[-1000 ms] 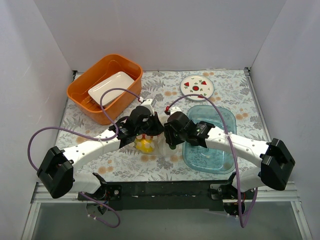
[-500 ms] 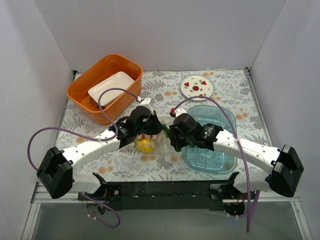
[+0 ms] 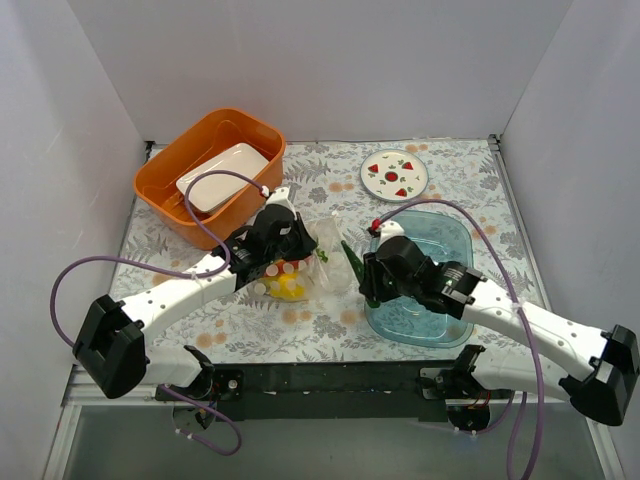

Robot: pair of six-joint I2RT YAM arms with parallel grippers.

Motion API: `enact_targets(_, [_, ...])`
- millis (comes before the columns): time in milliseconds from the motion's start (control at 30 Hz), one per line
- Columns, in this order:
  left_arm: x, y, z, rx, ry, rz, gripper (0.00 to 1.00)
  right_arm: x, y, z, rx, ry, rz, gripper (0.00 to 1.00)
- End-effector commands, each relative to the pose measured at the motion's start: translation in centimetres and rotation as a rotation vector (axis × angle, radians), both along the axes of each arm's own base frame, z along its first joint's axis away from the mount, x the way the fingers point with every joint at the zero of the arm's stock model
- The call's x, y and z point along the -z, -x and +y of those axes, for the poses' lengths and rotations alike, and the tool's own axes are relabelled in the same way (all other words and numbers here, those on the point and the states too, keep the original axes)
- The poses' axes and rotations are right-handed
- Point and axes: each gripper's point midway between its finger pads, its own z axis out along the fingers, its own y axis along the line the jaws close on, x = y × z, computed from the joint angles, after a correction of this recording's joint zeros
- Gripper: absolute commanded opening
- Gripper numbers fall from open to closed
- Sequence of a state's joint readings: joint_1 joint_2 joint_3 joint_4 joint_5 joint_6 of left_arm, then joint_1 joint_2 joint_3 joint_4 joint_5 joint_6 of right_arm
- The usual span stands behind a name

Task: Open the zip-top bag and remove the fake food

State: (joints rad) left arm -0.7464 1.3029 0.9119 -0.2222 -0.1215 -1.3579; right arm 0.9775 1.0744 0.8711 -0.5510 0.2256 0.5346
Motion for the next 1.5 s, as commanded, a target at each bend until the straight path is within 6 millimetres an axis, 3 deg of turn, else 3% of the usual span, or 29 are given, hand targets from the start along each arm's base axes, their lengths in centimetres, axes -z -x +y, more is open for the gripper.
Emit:
enact_targets(0, [-2.2, -0.2, 0.5, -0.008, 0.022, -0.036, 0.0, -1.0, -2.1, -4.1, 0.195, -0.022, -0.054, 0.16])
enact_targets(33, [-2.1, 0.0, 0.5, -0.003, 0.022, -0.032, 0.0, -1.1, -2.6, -4.8, 0.222, -0.032, -0.059, 0.16])
enact_targets(133, [-2.2, 0.7, 0.3, 0.031, 0.036, -0.025, 0.0, -0.8, -5.2, -9.4, 0.404, -0.04, -0.075, 0.19])
enact_targets(300, [-2.2, 1.9, -0.5, 0.103, 0.06, -0.003, 0.0, 1.5, -6.3, -12.7, 0.519, 0.012, -0.051, 0.33])
enact_targets(367, [-2.4, 2.4, -0.9, 0.141, 0.073, 0.003, 0.0, 2.3, -6.6, -13.3, 0.542, 0.001, -0.036, 0.43])
enact_targets(400, [-2.6, 2.5, -1.1, 0.157, 0.081, 0.003, 0.0, 2.9, -6.6, -13.4, 0.54, -0.003, -0.027, 0.55])
enact_targets(467, [-2.6, 2.7, -1.3, 0.167, 0.084, 0.006, 0.0, 2.9, -6.9, -13.3, 0.538, -0.019, -0.023, 0.65])
enact_targets(500, [-2.7, 2.7, -1.3, 0.173, 0.086, 0.006, 0.0, 2.7, -7.1, -13.1, 0.53, -0.02, -0.027, 0.76])
enact_targets(633, [-3.0, 3.0, -1.7, 0.188, 0.111, 0.01, 0.0, 1.4, -7.3, -12.0, 0.464, -0.05, -0.037, 0.8])
enact_targets(733, [-3.4, 3.1, -1.7, 0.191, 0.123, 0.006, 0.0, -1.6, -7.3, -8.8, 0.351, -0.212, -0.061, 0.67])
enact_targets(800, [-3.7, 3.1, -1.8, 0.19, 0.131, 0.005, 0.0, -3.8, -7.2, -5.3, 0.242, -0.349, -0.071, 0.6])
enact_targets(833, [-3.9, 3.1, -1.9, 0.191, 0.133, 0.0, 0.0, -3.5, -6.4, -3.0, 0.186, -0.363, -0.037, 0.59])
enact_targets(900, [-4.0, 3.1, -2.0, 0.194, 0.138, 0.005, 0.0, -5.1, -7.0, -0.3, 0.148, -0.39, -0.079, 0.59])
enact_targets(933, [-4.1, 3.1, -2.0, 0.197, 0.139, 0.004, 0.0, -4.1, -6.6, 1.8, 0.108, -0.385, -0.036, 0.59])
enact_targets(967, [-4.3, 3.2, -2.0, 0.197, 0.144, 0.004, 0.0, -4.7, -6.6, 3.2, 0.076, -0.414, -0.021, 0.59])
enact_targets(1033, [-4.5, 3.2, -1.9, 0.192, 0.148, 0.002, 0.0, -3.9, -7.2, 5.7, 0.048, -0.442, 0.001, 0.57])
enact_targets(1167, [-4.9, 3.5, -1.9, 0.19, 0.166, 0.002, 0.0, -2.7, -8.2, 8.7, 0.063, -0.541, 0.077, 0.55])
enact_targets(1233, [-5.0, 3.5, -1.9, 0.191, 0.173, 0.005, 0.0, -0.9, -8.5, 9.3, 0.093, -0.547, 0.124, 0.56])
enact_targets(1267, [-4.9, 3.5, -2.1, 0.191, 0.178, 0.01, 0.0, -1.4, -8.8, 10.0, 0.083, -0.594, 0.114, 0.57])
enact_targets(1467, [-4.5, 3.7, -2.5, 0.211, 0.188, 0.02, 0.0, 0.1, -9.5, 10.8, 0.181, -0.684, 0.163, 0.65])
